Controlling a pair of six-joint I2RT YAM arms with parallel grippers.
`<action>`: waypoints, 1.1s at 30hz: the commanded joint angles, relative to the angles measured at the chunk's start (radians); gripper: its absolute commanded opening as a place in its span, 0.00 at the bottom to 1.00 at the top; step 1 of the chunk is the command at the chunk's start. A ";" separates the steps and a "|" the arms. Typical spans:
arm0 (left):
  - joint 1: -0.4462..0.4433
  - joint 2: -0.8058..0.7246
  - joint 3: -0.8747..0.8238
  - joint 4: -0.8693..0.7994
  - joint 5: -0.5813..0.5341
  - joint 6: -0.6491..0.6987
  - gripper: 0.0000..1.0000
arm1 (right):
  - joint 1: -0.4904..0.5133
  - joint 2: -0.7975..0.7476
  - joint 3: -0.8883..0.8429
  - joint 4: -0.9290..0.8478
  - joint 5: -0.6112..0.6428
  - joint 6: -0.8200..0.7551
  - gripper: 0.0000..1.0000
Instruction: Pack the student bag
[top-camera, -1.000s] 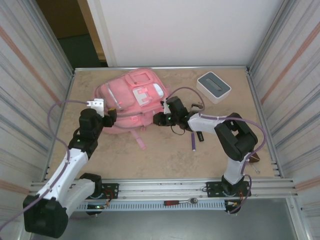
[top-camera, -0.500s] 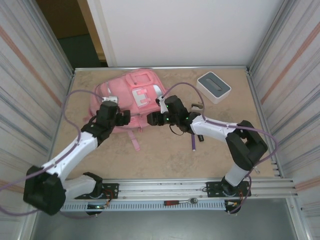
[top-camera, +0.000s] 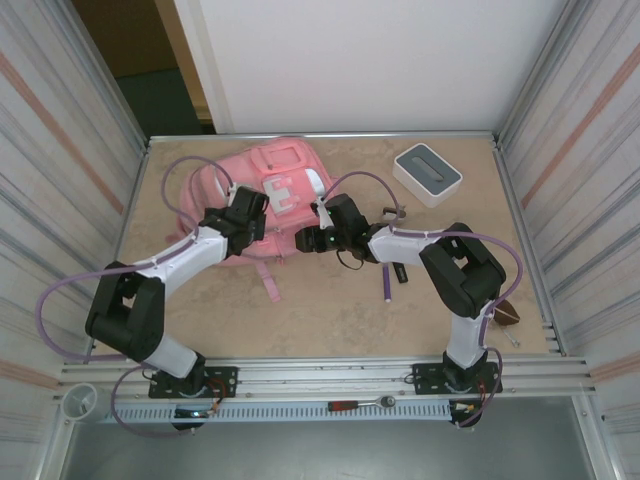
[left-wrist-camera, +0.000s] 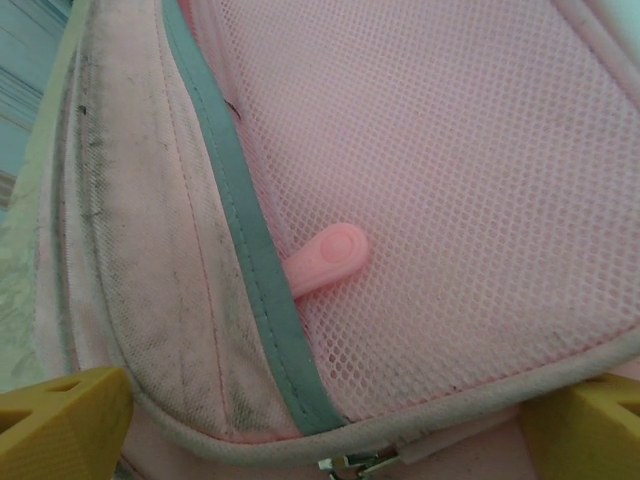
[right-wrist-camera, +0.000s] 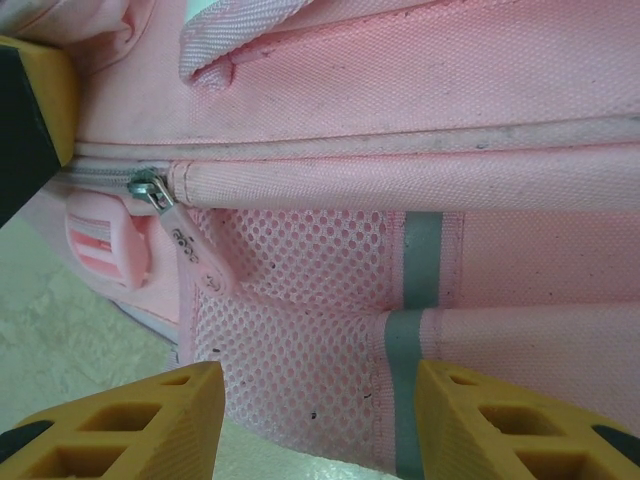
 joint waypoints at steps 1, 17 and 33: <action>0.015 -0.018 0.014 0.005 -0.069 0.016 0.94 | -0.008 0.019 -0.017 -0.005 0.002 0.007 0.51; 0.077 -0.191 -0.128 0.003 0.094 -0.018 0.79 | -0.019 0.017 -0.030 -0.010 0.007 0.003 0.51; 0.138 -0.194 -0.149 0.023 0.327 -0.050 0.42 | -0.018 0.023 -0.026 -0.013 0.006 0.004 0.51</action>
